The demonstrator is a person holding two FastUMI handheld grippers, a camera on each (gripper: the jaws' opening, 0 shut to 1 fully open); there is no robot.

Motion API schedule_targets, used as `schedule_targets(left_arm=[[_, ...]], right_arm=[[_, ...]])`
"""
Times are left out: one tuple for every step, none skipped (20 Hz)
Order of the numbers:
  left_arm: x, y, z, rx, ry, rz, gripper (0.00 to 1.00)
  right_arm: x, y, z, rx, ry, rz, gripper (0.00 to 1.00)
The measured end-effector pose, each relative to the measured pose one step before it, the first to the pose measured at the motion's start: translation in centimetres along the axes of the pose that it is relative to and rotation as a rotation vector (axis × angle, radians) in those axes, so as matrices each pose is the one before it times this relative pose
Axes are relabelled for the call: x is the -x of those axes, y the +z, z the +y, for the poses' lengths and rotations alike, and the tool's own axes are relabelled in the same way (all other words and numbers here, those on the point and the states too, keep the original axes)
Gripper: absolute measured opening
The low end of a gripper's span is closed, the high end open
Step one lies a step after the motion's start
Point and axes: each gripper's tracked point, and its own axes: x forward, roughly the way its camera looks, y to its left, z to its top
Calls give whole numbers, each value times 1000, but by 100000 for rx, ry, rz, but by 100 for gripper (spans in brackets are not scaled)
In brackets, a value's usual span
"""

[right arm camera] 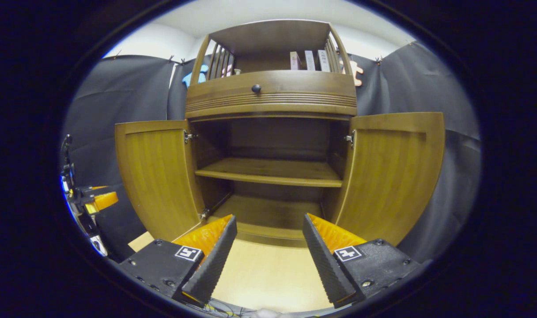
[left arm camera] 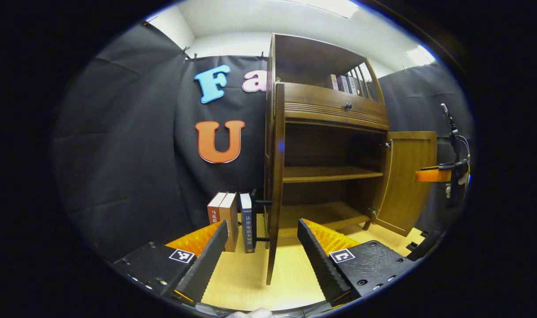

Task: Open the right door of the double-door shoe cabinet with the right hand, and open the left door with the left hand.

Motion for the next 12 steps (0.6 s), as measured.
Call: schedule_targets(left_arm=[[42, 754, -934, -444, 2704, -395, 100], [-178, 736, -633, -738, 3317, -411, 95], [20, 598, -733, 181, 3234, -502, 95], [-258, 697, -1081, 574, 1361, -565, 95], [-355, 350, -1284, 774, 1599, 111, 95], [-316, -44, -1008, 788, 2240, 1390, 95], [11, -48, -837, 723, 2662, 1224, 95], [-179, 129, -1454, 418, 355, 320, 95], [-204, 269, -1679, -423, -1020, -1074, 95], [-315, 281, -1864, -1206, -1595, -889, 95], [-552, 29, -1581, -830, -2372, 43, 95], [-402, 60, -1394, 239, -2697, 342, 95]], right_arm=[[-28, 1, -315, 83, 706, 310, 95], [-21, -74, -408, 130, 471, 211, 95], [21, 46, -410, 267, 164, 85, 95], [89, -61, -499, 183, -342, -39, 95], [130, -45, -524, -228, -378, 62, 95], [77, 30, -420, -418, -316, -122, 95], [212, -8, -444, -279, -508, 33, 95], [239, -46, -443, 64, -458, 37, 95], [241, 102, -565, -52, -1289, -263, 95], [353, -8, -583, 54, -1298, -320, 96], [352, 172, -522, 175, -1312, -699, 95], [297, 137, -505, 200, -1786, -840, 94]])
